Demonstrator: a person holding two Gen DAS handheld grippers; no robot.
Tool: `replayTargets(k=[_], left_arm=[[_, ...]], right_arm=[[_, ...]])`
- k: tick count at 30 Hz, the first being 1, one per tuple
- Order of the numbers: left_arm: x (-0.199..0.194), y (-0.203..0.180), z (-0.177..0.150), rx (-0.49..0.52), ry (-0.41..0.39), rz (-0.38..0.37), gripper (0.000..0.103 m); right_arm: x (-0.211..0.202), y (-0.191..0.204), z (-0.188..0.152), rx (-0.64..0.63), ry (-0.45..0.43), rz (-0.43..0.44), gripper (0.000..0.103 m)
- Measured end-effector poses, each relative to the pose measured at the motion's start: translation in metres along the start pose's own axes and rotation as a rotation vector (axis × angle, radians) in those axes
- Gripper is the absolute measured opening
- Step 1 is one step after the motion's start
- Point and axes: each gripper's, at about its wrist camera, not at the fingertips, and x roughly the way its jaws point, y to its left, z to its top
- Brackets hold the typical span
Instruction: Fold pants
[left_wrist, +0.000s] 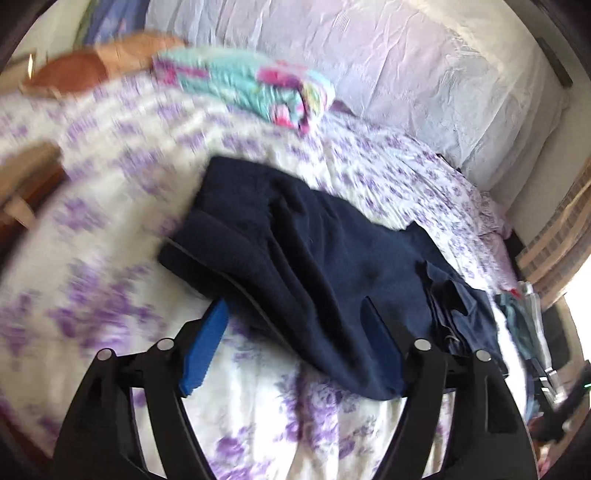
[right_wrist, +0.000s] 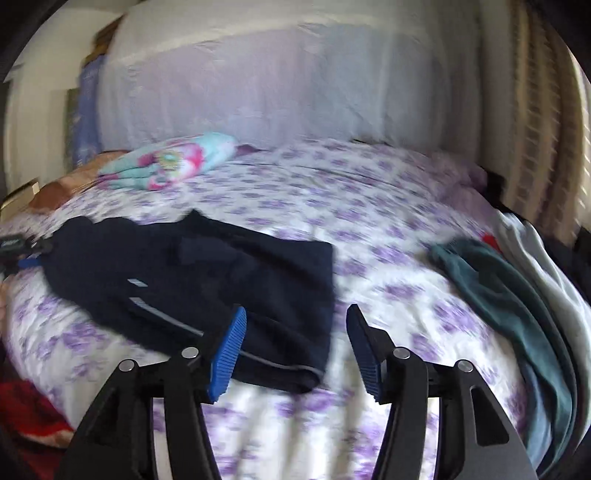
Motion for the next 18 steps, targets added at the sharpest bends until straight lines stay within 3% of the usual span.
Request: replayTargets(k=[2,4,9,11,13,14,17,18], left_arm=[[-0.015,0.002,0.000,0.014,-0.087,0.055,0.093],[-0.019,0.005,0.002,0.022,-0.125,0.105,0.093],[0.005,0.024,-0.001,0.040,-0.095,0.178,0.094],[0.027,0.041,-0.010,0.005,-0.054,0.205,0.099],[0.023,0.051,-0.010,-0.043,-0.055,0.138,0.098],[0.021,0.057,-0.008,-0.066,-0.065,0.113,0.098],[0.020,0.056,-0.009,-0.054,-0.060,0.110,0.098],[0.021,0.056,-0.008,-0.048,-0.058,0.115,0.098]], right_arm=[[0.007,0.023,0.004,-0.053,0.008,0.069,0.059],[0.026,0.055,0.005,-0.119,0.039,0.111,0.059],[0.072,0.131,-0.001,-0.309,0.121,0.113,0.060],[0.087,0.149,0.000,-0.345,0.125,0.066,0.060],[0.098,0.155,0.005,-0.343,0.148,0.052,0.059],[0.105,0.153,0.012,-0.316,0.167,0.069,0.053],[0.111,0.132,0.026,-0.196,0.170,0.127,0.019],[0.107,0.117,0.032,-0.133,0.148,0.135,0.015]])
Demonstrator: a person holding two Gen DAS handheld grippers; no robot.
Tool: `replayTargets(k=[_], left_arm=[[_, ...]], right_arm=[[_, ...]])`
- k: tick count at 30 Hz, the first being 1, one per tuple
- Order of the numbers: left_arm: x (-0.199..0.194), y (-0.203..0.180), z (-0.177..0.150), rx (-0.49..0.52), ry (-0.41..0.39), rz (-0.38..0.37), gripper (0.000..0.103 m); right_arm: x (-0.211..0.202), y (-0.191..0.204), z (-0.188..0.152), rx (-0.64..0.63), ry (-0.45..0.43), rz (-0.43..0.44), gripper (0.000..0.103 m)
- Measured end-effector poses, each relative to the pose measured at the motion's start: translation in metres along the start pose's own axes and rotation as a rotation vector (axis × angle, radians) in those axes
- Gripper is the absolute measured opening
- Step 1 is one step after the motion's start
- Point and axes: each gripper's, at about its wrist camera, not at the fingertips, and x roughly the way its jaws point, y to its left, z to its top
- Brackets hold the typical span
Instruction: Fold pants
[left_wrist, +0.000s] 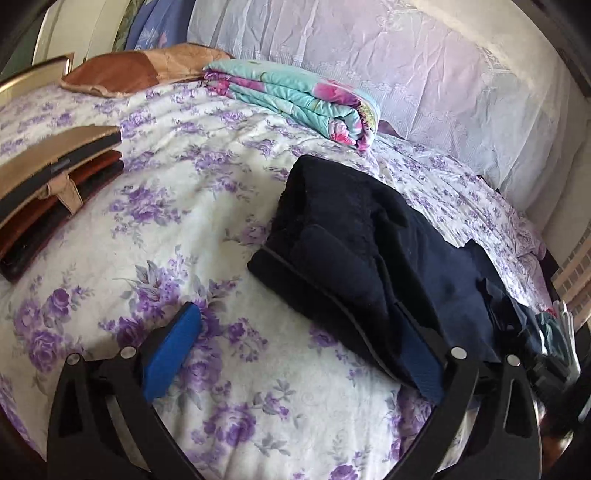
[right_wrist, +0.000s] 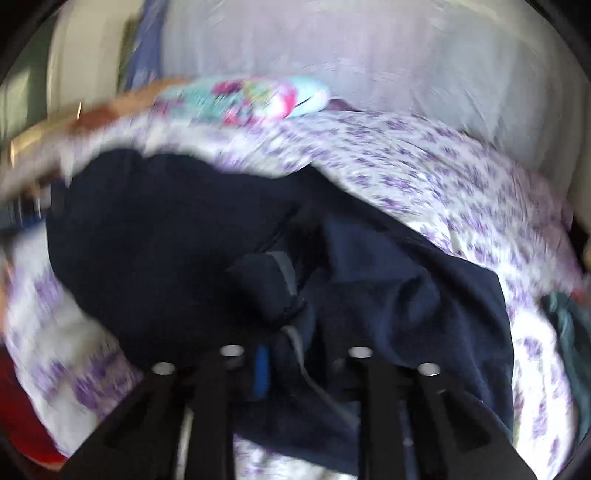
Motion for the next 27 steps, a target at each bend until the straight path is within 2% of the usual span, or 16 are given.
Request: replayTargets(k=[4,8,10,11,12,14,16,18,20,23,24,27], left_arm=[[-0.001,-0.003,0.000,0.005,0.005,0.001,0.098],[-0.001,-0.004,-0.002,0.011,0.008,0.000,0.098],[-0.002,-0.006,-0.003,0.017,0.013,0.012,0.098],[-0.002,-0.009,-0.004,0.023,0.016,0.019,0.098],[-0.003,-0.010,-0.005,0.030,0.020,0.024,0.098],[-0.005,-0.015,-0.007,0.049,0.032,0.032,0.098],[-0.005,-0.019,-0.008,0.060,0.046,0.030,0.098],[-0.004,-0.024,-0.008,0.065,0.061,0.024,0.098],[-0.005,-0.027,-0.007,0.056,0.069,-0.003,0.098],[-0.009,-0.028,-0.006,0.015,0.074,-0.054,0.098],[-0.010,-0.026,-0.005,-0.002,0.082,-0.075,0.098],[-0.011,-0.026,-0.003,-0.013,0.093,-0.092,0.098]], right_arm=[[-0.056,-0.081,-0.012,0.237,-0.123,-0.038,0.015],[-0.114,-0.208,-0.054,0.558,-0.183,-0.187,0.016],[-0.131,-0.275,-0.095,0.734,-0.132,-0.352,0.035],[-0.138,-0.301,-0.117,0.820,-0.081,-0.438,0.060],[-0.150,-0.318,-0.141,0.903,-0.083,-0.466,0.062],[-0.175,-0.328,-0.180,1.007,-0.168,-0.400,0.062],[-0.181,-0.319,-0.191,0.990,-0.167,-0.374,0.062],[-0.173,-0.303,-0.190,0.940,-0.136,-0.319,0.062],[-0.151,-0.281,-0.181,0.887,-0.094,-0.199,0.062],[-0.127,-0.269,-0.174,0.885,-0.082,-0.078,0.060],[-0.118,-0.267,-0.172,0.913,-0.087,-0.031,0.055],[-0.107,-0.284,-0.177,1.051,-0.134,0.031,0.038]])
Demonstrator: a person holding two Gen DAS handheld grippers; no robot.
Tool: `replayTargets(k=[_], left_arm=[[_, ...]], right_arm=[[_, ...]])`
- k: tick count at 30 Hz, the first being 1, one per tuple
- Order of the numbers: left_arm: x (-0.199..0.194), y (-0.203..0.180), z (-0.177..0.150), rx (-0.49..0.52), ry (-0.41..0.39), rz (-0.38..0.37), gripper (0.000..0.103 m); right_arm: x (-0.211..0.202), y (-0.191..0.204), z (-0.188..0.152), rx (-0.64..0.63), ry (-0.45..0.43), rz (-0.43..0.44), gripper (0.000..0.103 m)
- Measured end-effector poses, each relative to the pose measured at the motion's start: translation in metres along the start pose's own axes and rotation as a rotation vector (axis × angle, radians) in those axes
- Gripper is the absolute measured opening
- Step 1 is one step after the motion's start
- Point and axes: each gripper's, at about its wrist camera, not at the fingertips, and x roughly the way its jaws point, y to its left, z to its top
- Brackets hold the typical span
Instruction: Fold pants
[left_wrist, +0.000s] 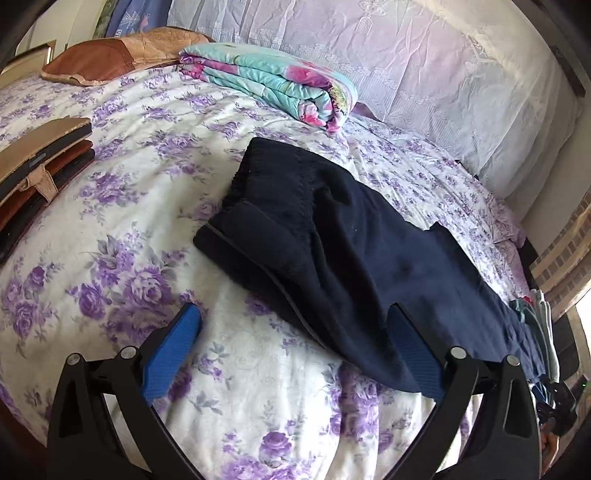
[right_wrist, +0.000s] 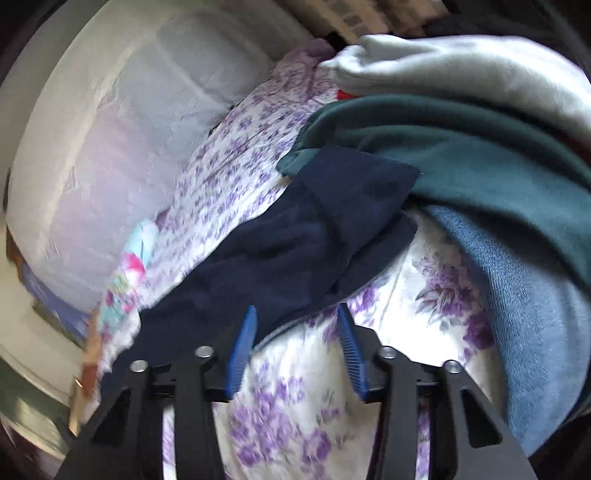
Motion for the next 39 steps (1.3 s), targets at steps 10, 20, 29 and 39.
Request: replayTargets(k=[10,20,29,39], left_arm=[[0.001,0.005,0.000,-0.026,0.014,-0.013,0.098],[-0.008,0.012,0.005,-0.081,0.056,-0.086,0.097],[0.002,0.017,0.017,-0.178,0.183,-0.183,0.064],[-0.004,-0.008,0.019,-0.164,0.193,-0.199,0.048]], right_arm=[[-0.013,-0.009,0.013,0.066,-0.018,-0.033,0.037],[0.006,-0.011,0.017,0.021,-0.087,-0.013,0.008],[0.004,-0.005,0.014,-0.046,-0.117,-0.051,0.008],[0.006,-0.015,0.012,-0.040,-0.076,-0.052,0.008]])
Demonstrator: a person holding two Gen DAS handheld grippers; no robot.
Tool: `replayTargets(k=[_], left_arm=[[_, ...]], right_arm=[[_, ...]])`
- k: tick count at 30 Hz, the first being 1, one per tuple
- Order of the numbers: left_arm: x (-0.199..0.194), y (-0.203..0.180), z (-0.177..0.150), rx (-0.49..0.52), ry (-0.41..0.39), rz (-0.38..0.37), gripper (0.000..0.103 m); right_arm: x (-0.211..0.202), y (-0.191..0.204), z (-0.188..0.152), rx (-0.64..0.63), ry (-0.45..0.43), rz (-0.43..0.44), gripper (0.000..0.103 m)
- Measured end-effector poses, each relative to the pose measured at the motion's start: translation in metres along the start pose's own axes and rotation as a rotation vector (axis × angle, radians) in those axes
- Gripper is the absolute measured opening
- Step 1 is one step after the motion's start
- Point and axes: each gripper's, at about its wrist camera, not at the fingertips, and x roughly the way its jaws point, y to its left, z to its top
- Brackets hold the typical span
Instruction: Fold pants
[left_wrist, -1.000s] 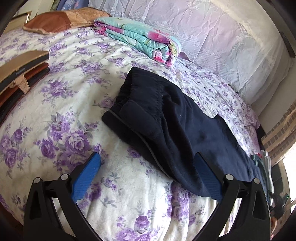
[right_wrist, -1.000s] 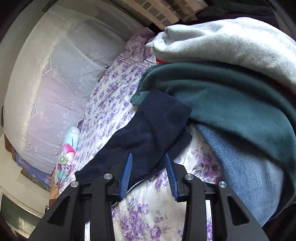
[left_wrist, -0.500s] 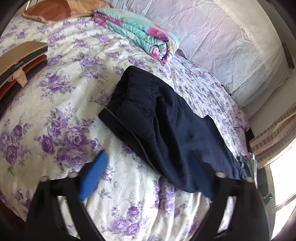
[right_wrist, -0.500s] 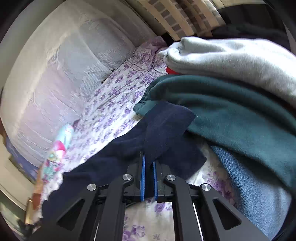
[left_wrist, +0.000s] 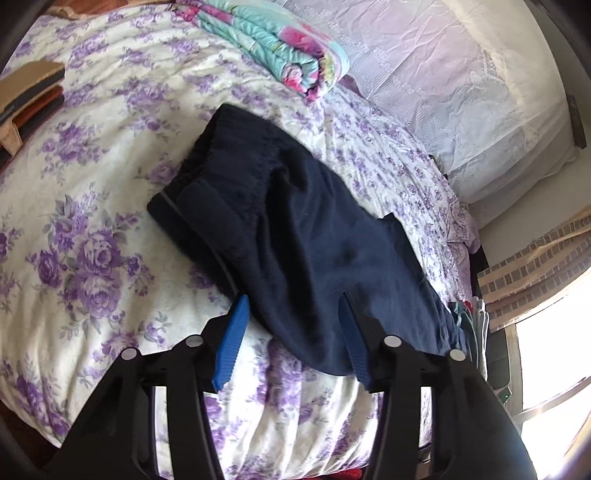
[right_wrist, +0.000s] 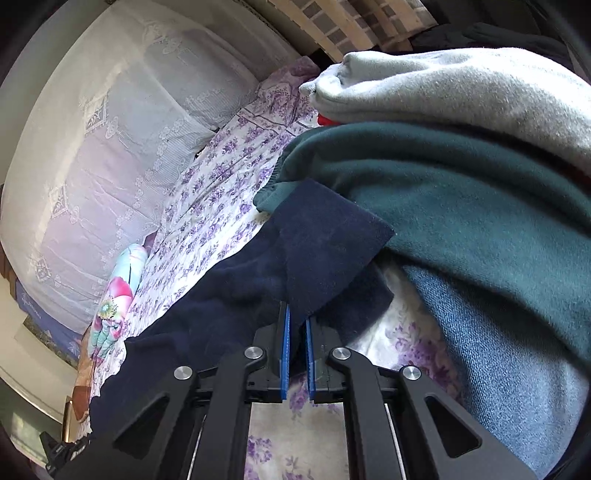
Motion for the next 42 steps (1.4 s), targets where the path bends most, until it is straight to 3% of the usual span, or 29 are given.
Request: replayTargets(k=[4,8,10,11,12,14,17,20,22,24,29,32,34,38,40,42], left_arm=[[0.002,-0.003,0.008,0.019,-0.025,0.104,0.048],[0.018,0.006,0.013,-0.018,0.019,0.121,0.048],[0.017,0.003,0.015,-0.013,0.000,0.129,0.042],[0.016,0.001,0.015,-0.004,-0.012,0.142,0.029],[0.015,-0.006,0.016,0.036,-0.030,0.175,0.024],[0.015,-0.016,0.015,0.109,-0.049,0.218,0.021],[0.014,-0.018,0.016,0.143,-0.052,0.238,0.018],[0.007,-0.009,0.022,0.103,-0.046,0.160,0.015],[0.000,-0.008,0.026,0.082,-0.055,0.106,0.006],[-0.010,-0.014,0.033,0.107,-0.051,0.057,0.005],[0.007,-0.027,0.042,0.146,-0.027,0.103,0.005],[0.020,-0.027,0.044,0.134,-0.004,0.095,0.005],[0.015,-0.026,0.046,0.116,-0.027,0.044,0.005],[0.001,-0.025,0.060,0.075,-0.083,-0.056,0.005],[0.002,-0.032,0.071,0.079,-0.096,-0.067,0.005],[0.006,-0.041,0.079,0.091,-0.106,-0.062,0.005]], right_arm=[[0.002,-0.001,-0.002,0.002,0.003,-0.001,0.008],[0.002,0.001,-0.002,-0.015,0.007,-0.005,0.008],[0.002,0.004,-0.002,-0.039,0.007,-0.017,0.008],[0.001,0.006,-0.002,-0.051,0.004,-0.023,0.008],[0.000,0.008,-0.002,-0.063,-0.001,-0.029,0.007],[-0.004,0.013,-0.001,-0.072,-0.007,-0.023,0.007],[-0.011,0.016,0.006,-0.061,-0.013,0.008,0.006],[-0.017,0.017,0.016,-0.042,-0.008,0.044,0.006],[-0.022,0.022,0.026,-0.046,-0.015,0.056,0.005],[-0.029,0.029,0.037,-0.059,-0.042,0.060,0.003],[-0.038,0.042,0.062,-0.075,-0.086,0.060,0.003],[-0.027,0.043,0.062,-0.087,-0.023,0.055,0.003],[-0.019,0.039,0.054,-0.077,0.051,0.055,0.006],[-0.028,0.023,0.037,-0.028,0.070,0.031,0.006],[-0.030,0.014,0.030,0.012,0.085,0.030,0.008],[-0.029,0.010,0.023,0.028,0.106,0.026,0.019]])
